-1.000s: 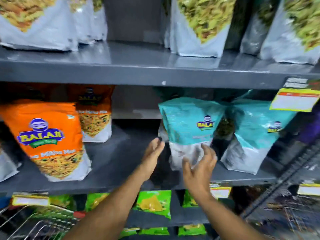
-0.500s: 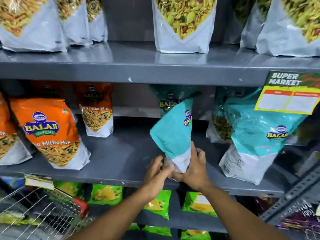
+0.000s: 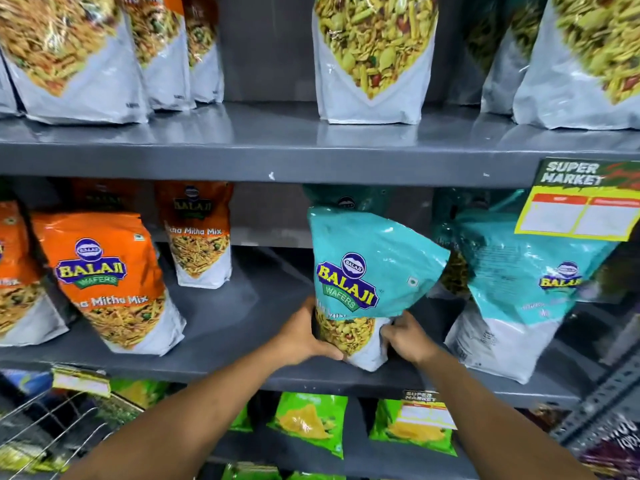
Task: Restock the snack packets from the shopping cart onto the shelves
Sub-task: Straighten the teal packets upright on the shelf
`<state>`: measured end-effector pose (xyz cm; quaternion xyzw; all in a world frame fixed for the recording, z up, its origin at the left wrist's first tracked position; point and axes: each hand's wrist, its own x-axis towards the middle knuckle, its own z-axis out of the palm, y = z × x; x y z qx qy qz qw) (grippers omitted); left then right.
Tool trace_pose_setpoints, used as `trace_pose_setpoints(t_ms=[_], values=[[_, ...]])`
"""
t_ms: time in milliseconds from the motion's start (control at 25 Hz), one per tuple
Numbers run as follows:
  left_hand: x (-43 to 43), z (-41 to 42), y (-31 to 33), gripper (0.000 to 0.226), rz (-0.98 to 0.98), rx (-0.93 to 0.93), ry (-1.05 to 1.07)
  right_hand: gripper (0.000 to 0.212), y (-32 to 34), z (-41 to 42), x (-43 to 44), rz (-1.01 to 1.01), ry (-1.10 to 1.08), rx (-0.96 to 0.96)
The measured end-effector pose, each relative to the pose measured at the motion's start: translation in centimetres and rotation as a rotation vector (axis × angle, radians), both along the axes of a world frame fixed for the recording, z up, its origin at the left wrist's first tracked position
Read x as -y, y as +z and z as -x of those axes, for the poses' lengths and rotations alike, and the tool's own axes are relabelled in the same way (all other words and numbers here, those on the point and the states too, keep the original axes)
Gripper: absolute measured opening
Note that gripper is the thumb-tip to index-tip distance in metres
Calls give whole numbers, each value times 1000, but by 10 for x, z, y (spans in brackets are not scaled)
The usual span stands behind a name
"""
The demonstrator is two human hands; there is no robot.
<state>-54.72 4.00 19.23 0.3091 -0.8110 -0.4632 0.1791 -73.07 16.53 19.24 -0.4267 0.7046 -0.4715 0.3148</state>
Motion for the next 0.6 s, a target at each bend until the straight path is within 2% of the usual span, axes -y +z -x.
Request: trace_pose_setpoints(t_ms=[80,120,240,320,440,560,600], values=[[-2,1,-7,106,19,-35,29,42,6,-2,2,3,-48,-104],[-2,-1,-9,105,22,-48,33,42,13,-5,-1,95,-98,-84],[2,-5,-11,97,-17,-20,-26,30,58,-3,-17,593,-176,312],[5,-5,-17,89,-55,-21,-37,29,87,-1,-29,736,-47,406],[6,-4,-18,90,-62,-18,-45,33,100,-10,-41,705,-63,139],[5,-3,-16,88,-24,9,-73,28,112,-18,-32,642,-332,-141],[2,-2,-14,85,-7,17,-86,28,119,-21,-26,649,-399,-134]])
